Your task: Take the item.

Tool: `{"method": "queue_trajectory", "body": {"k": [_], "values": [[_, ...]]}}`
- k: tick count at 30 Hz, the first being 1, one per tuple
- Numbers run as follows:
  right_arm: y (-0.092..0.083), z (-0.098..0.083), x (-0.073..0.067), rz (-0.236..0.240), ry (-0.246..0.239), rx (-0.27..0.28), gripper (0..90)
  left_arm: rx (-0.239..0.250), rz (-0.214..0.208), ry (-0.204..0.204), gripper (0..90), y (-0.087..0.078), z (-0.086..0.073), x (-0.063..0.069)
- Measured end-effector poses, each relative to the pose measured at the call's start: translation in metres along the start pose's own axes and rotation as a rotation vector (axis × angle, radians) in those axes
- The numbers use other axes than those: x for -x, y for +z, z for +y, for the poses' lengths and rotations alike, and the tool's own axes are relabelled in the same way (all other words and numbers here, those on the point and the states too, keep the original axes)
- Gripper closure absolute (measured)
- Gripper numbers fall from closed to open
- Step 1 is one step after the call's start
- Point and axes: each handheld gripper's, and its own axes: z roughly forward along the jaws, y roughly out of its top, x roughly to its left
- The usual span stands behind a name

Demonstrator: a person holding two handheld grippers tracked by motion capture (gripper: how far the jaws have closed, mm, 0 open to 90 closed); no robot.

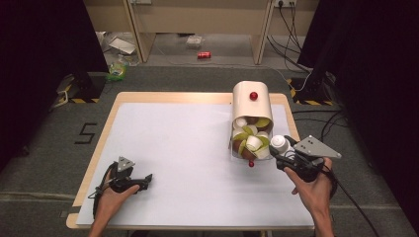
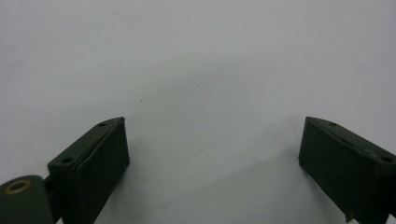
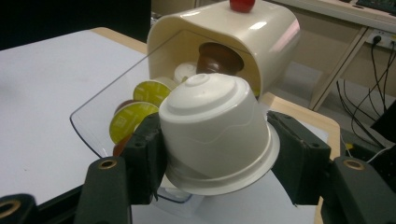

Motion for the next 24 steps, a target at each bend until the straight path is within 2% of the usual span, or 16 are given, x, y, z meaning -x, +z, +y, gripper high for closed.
{"method": "queue_trajectory", "body": {"k": [11, 18, 24], "values": [[-0.004, -0.012, 0.012, -0.029, 0.031, -0.021, 40.9, 0.000, 0.000, 0.000, 8.0, 0.000, 0.000, 0.000], [0.002, -0.024, 0.016, -0.040, 0.052, -0.046, 41.0, 0.000, 0.000, -0.001, 8.0, 0.000, 0.000, 0.000], [0.003, -0.035, 0.027, -0.059, 0.085, -0.069, 40.9, 0.000, 0.000, -0.001, 8.0, 0.000, 0.000, 0.000]]}}
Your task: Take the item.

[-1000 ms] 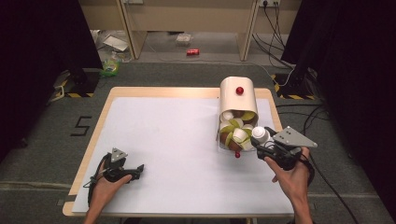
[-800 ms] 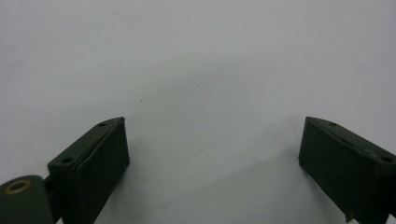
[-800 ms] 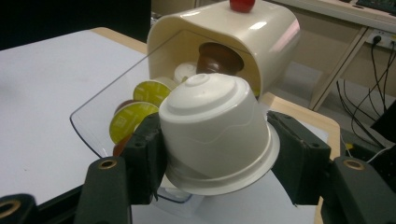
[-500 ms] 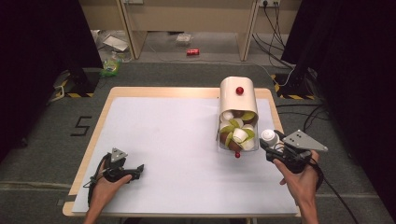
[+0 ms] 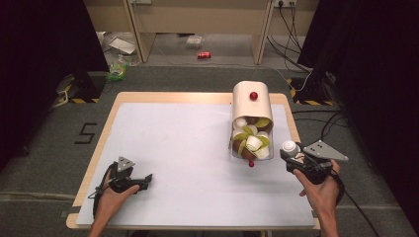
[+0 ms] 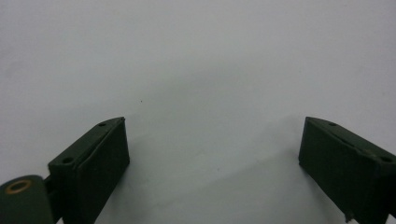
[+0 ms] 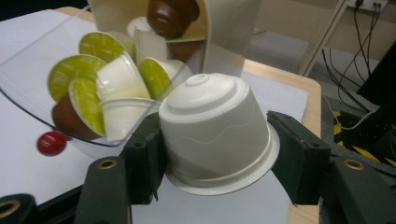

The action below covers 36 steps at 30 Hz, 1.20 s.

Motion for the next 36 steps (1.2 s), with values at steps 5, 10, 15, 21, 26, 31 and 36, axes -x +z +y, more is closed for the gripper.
{"method": "queue_trajectory", "body": {"k": [5, 10, 15, 21, 26, 31, 36], "values": [[0.005, -0.009, 0.008, -0.015, 0.017, -0.023, 40.9, 0.000, 0.000, 0.000, 8.0, 0.000, 0.000, 0.000], [0.012, -0.018, 0.014, -0.022, 0.031, -0.044, 40.9, 0.001, 0.000, -0.001, 8.0, 0.000, 0.000, 0.000], [0.018, -0.025, 0.017, -0.028, 0.036, -0.064, 40.9, 0.000, -0.001, 0.000, 8.0, 0.000, 0.000, 0.000], [0.029, -0.038, 0.021, -0.023, 0.046, -0.096, 40.9, 0.000, -0.001, -0.001, 8.0, 0.000, 0.000, 0.000], [0.035, -0.045, 0.022, -0.025, 0.047, -0.114, 40.9, 0.000, -0.001, -0.001, 8.0, 0.000, 0.000, 0.000], [0.040, -0.051, 0.023, -0.022, 0.054, -0.135, 40.9, 0.000, -0.001, 0.000, 8.0, 0.000, 0.000, 0.000], [0.043, -0.054, 0.023, -0.022, 0.054, -0.145, 40.9, -0.001, -0.001, 0.000, 7.9, 0.000, 0.000, 0.000]]}}
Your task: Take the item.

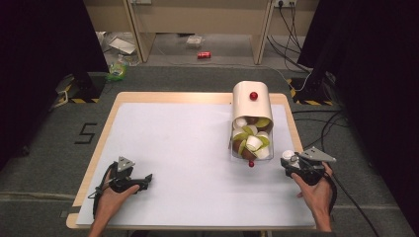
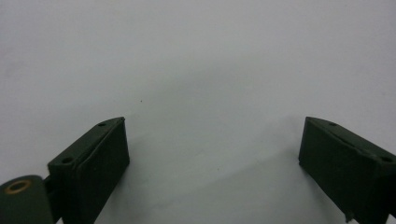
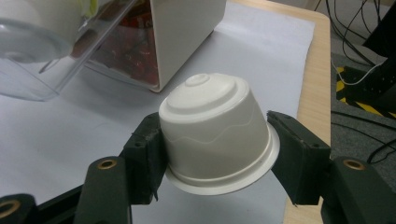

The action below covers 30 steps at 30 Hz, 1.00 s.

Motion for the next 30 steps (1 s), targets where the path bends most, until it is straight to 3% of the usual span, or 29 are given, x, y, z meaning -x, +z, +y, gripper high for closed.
{"method": "queue_trajectory", "body": {"k": [30], "values": [[0.020, -0.015, -0.002, 0.018, -0.015, -0.086, 40.9, 0.000, 0.000, 0.000, 8.0, 0.000, 0.000, 0.000]]}}
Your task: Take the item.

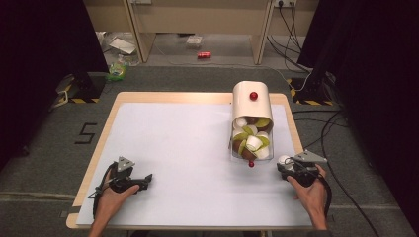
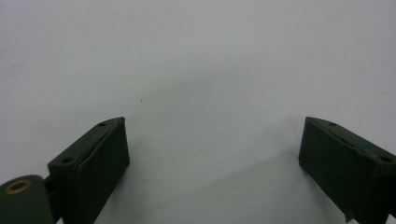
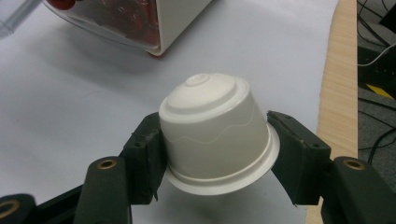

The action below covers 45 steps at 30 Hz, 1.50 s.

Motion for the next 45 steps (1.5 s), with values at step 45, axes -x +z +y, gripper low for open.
{"method": "queue_trajectory", "body": {"k": [45], "values": [[0.014, -0.009, -0.003, 0.021, -0.015, -0.092, 40.7, 0.000, 0.001, 0.001, 7.9, 0.000, 0.000, 0.000]]}}
